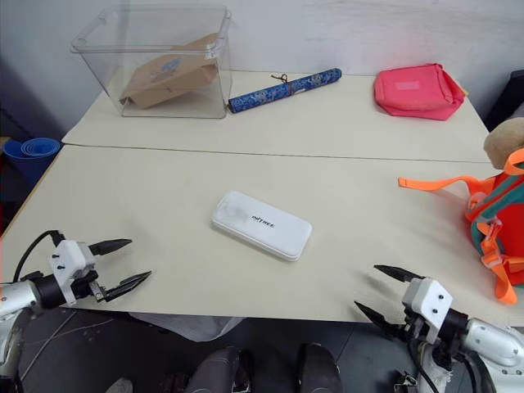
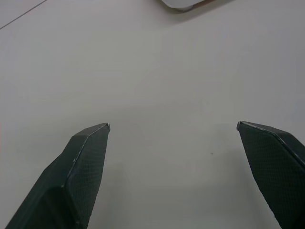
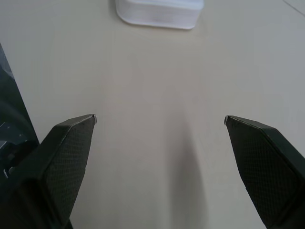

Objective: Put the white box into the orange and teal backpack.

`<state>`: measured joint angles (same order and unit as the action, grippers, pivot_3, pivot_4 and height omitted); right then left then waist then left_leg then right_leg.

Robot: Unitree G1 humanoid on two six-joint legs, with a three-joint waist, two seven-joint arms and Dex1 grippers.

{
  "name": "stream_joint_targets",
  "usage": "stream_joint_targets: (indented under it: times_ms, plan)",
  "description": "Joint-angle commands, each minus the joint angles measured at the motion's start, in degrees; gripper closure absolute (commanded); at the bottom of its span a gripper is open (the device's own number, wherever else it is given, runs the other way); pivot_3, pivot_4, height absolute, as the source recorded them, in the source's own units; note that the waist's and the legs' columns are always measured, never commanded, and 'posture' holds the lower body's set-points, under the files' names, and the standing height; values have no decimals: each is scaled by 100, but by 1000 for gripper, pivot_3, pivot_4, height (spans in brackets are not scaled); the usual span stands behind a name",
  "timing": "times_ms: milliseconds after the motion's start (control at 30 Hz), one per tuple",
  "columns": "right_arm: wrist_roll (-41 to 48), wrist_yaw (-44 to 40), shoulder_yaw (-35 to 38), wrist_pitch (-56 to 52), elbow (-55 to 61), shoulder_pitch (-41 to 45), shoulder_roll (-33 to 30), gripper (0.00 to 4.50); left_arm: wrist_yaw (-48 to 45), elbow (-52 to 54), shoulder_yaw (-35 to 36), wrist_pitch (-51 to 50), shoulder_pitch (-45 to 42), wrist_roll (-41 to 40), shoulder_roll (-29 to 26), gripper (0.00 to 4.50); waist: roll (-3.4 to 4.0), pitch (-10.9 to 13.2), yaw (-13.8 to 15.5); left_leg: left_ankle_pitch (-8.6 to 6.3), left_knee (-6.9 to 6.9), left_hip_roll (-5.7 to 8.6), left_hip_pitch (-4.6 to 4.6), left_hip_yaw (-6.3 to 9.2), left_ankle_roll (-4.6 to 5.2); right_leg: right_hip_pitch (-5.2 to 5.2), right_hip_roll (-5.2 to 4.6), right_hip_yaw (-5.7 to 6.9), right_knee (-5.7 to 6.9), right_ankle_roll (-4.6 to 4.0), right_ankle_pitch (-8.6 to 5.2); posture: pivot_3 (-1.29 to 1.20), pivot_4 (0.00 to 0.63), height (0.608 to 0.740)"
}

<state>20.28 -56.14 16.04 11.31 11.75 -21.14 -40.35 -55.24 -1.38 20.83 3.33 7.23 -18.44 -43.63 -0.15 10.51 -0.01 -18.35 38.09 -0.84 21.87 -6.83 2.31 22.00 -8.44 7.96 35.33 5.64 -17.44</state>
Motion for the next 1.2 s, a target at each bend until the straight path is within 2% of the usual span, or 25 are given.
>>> stream_joint_targets:
  times_ms: [33, 133, 200, 267, 400, 467, 667, 700, 733, 867, 1033, 1200]
  plan:
    - [78, 95, 139, -190, 299, -44, -79, 71, -59, 84, 1, -81, -64, -138, -37, 0, 0, 0, 1, -1, 0, 0, 0, 0, 0, 0, 0, 0, 0, 0, 0, 0, 150, 740]
    - [97, 117, 129, -319, 409, -41, -62, 71, -106, 270, -17, -550, -151, -426, -34, 0, 0, 0, 4, -1, 0, 0, 0, 0, 1, -1, 1, 1, 0, 0, 0, 0, 150, 740]
    - [443, 295, 84, -778, 687, 89, 46, 71, -143, 421, -68, -846, -208, -542, -89, 0, 0, 0, 4, 0, 0, 0, 0, -1, 3, -1, 1, 1, 0, 0, 0, 0, 150, 740]
    - [711, 290, -99, -1239, 1035, 246, -15, 445, -5, 546, -176, -1180, -462, -572, -97, 387, 0, 0, 3, 2, 0, 0, 0, 0, 5, 0, 1, 0, 0, 0, 0, 0, 150, 740]
    - [436, 375, -574, -1753, 1273, 620, -115, 1626, 552, 505, -674, -1686, -1507, -297, 129, 1485, -1, 0, 41, 7, 2, 0, 0, 1, 3, 0, 1, 0, 6, 0, 0, 0, 150, 740]
    - [6, 476, -945, -1735, 988, 1011, -67, 2318, 816, 161, -1102, -1712, -2250, 19, 374, 2135, -2, -1, 112, 19, 4, 2, 0, 0, 25, -1, 2, 1, 9, 0, 0, 0, 150, 740]
    - [-1133, 711, -1682, -1190, -347, 1865, 32, 4407, 1264, -1233, -1917, -1321, -3616, 880, 999, 4052, -5, -2, 124, 23, 7, 10, 5, -19, 31, 4, 28, 1, 28, 5, 3, 0, 150, 740]
    - [-1178, 729, -1761, -1127, -533, 2033, 107, 4500, 1348, -1449, -2003, -1281, -3779, 1007, 1069, 4415, -10, -4, 106, 25, 7, 10, 7, -24, 34, 7, 60, 1, 27, 5, 3, 0, 150, 740]
    - [-1193, 736, -1806, -1077, -652, 2160, 183, 4500, 1371, -1598, -2045, -1233, -3883, 1062, 1118, 4465, -17, -6, 86, 26, 9, 3, 8, -39, 33, 13, 69, 0, 26, 7, 4, 0, 150, 740]
    - [-1233, 799, -2026, -1114, -826, 2625, 487, 4500, 986, -1703, -2215, -1197, -4014, 958, 1259, 4465, -33, -6, -14, 36, 16, -5, 9, -41, 30, 14, 77, -6, 27, 11, 6, 0, 150, 740]
    - [-1309, 899, -2129, -1258, -755, 2805, 631, 4500, 604, -1497, -2397, -1376, -3996, 895, 1379, 4465, -33, -6, -11, 46, 16, -15, 11, -33, 14, 18, 76, -24, 33, 8, 4, 0, 150, 740]
    - [-1262, 868, -2032, -1422, -692, 2927, 559, 4500, 235, -810, -2563, -1791, -3690, 701, 1370, 4465, -33, -6, -11, 48, 18, -12, 25, -33, 14, 34, 76, -28, 42, 8, 4, 0, 150, 740]
